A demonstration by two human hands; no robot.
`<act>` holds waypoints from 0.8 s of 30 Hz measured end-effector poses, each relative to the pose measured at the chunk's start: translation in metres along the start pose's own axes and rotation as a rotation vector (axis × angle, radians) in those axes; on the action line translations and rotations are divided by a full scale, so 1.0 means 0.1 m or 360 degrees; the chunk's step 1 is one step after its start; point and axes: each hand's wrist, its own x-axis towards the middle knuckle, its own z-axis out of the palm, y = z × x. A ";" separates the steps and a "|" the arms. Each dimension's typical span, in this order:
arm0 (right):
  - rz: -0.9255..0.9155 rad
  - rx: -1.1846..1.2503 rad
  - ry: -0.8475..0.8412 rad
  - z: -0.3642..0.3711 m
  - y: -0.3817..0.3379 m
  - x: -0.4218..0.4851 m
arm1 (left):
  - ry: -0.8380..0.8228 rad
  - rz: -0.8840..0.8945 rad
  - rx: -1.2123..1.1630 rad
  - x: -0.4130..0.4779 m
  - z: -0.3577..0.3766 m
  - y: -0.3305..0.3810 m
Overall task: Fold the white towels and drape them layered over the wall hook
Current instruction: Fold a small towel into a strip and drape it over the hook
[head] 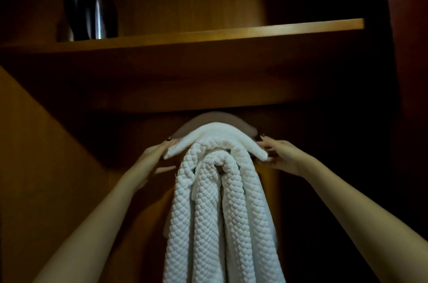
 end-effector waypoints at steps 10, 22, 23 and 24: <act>-0.0532 -0.0827 -0.0118 0.43 -0.43 -0.19 | -0.0180 0.0378 0.0587 0.02 0.38 0.54; -0.0374 -0.0577 -0.0195 0.57 -0.18 -0.21 | -0.0291 0.0109 0.0139 -0.11 0.57 0.38; -0.0379 -0.0645 -0.0189 0.57 -0.22 -0.26 | -0.0312 0.0100 0.0149 -0.16 0.58 0.40; -0.0381 -0.0730 -0.0187 0.57 -0.27 -0.32 | -0.0339 0.0101 0.0180 -0.22 0.58 0.44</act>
